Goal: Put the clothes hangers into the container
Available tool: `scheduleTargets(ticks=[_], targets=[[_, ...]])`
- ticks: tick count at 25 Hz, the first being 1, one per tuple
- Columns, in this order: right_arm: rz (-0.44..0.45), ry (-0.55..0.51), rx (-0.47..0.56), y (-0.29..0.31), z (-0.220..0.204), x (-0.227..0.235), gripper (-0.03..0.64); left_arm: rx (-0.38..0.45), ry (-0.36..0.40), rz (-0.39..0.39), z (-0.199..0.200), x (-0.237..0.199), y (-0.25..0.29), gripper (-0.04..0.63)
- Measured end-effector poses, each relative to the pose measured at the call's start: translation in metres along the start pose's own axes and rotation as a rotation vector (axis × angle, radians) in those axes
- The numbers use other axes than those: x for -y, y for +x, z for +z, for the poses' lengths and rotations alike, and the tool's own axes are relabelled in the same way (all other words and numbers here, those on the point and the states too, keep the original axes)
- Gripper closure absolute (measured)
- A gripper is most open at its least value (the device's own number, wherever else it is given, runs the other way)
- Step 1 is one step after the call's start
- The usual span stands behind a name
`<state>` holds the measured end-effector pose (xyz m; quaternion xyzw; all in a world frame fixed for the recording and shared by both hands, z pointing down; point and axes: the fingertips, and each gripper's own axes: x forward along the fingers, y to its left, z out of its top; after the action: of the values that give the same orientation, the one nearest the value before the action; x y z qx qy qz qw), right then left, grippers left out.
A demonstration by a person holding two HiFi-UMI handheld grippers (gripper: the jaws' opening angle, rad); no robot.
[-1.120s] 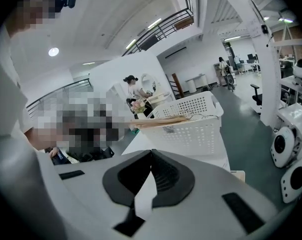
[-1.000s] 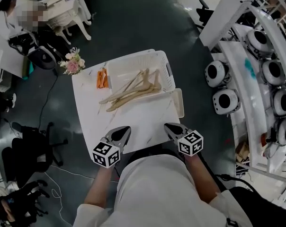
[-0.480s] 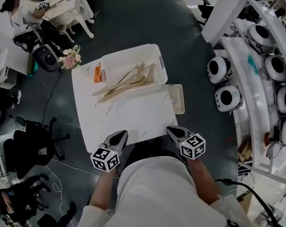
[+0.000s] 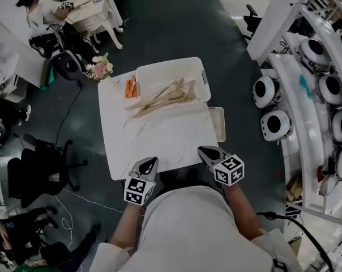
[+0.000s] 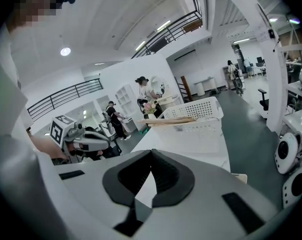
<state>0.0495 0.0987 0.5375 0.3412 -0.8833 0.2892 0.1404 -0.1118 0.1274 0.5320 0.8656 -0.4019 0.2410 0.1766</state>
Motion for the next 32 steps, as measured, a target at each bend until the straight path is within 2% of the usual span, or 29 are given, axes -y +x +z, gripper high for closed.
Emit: scheduleTargets(ticks=[2, 9, 18, 32], targets=[[-0.008, 0.032, 0.021, 0.006, 0.003, -0.001, 0.615, -0.009, -0.007, -0.007, -0.007, -0.005, -0.001, 0.594], [-0.015, 0.023, 0.011, 0.018, 0.006, -0.013, 0.615, 0.056, -0.156, -0.004, 0.000, -0.026, -0.010, 0.594], [0.010, 0.005, 0.007, 0.034, 0.013, -0.024, 0.615, 0.062, -0.167, -0.010, 0.009, -0.038, -0.008, 0.594], [0.014, -0.007, -0.001, 0.038, 0.021, -0.014, 0.615, 0.067, -0.163, -0.017, 0.023, -0.045, 0.006, 0.593]])
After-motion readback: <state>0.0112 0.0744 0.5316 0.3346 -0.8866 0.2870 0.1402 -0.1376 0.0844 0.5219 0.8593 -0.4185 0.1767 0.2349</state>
